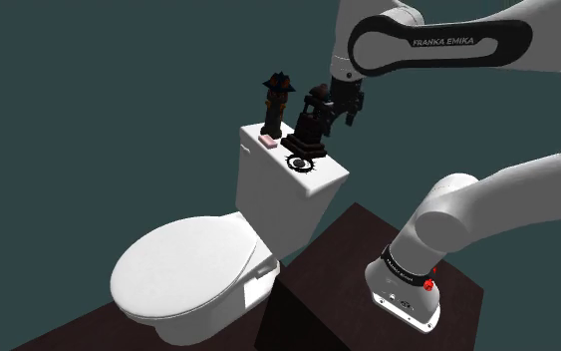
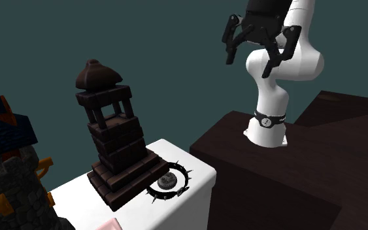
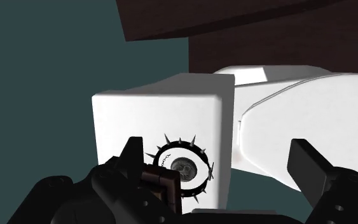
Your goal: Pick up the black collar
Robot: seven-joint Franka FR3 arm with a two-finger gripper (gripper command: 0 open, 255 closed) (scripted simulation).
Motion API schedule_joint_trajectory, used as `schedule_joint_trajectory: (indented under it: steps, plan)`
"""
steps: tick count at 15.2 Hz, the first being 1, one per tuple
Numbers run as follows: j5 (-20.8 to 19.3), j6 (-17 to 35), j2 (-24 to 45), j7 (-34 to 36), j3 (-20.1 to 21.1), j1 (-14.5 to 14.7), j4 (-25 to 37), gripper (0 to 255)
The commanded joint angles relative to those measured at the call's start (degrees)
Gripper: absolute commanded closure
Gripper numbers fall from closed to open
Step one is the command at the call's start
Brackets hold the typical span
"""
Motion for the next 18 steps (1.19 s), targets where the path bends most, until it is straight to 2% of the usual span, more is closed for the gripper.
schedule_joint_trajectory:
  steps: [1,6,10,18]
  plan:
    - [-1.92,4.40,3.38,2.02,1.11,-0.49,-1.22,0]
    - [-7.76,13.06,13.39,8.31,3.96,-2.17,-1.30,0]
    - [-14.13,18.39,22.50,14.54,5.89,-3.86,0.56,0]
    - [-29.89,22.92,42.12,28.43,6.56,-5.32,9.31,0]
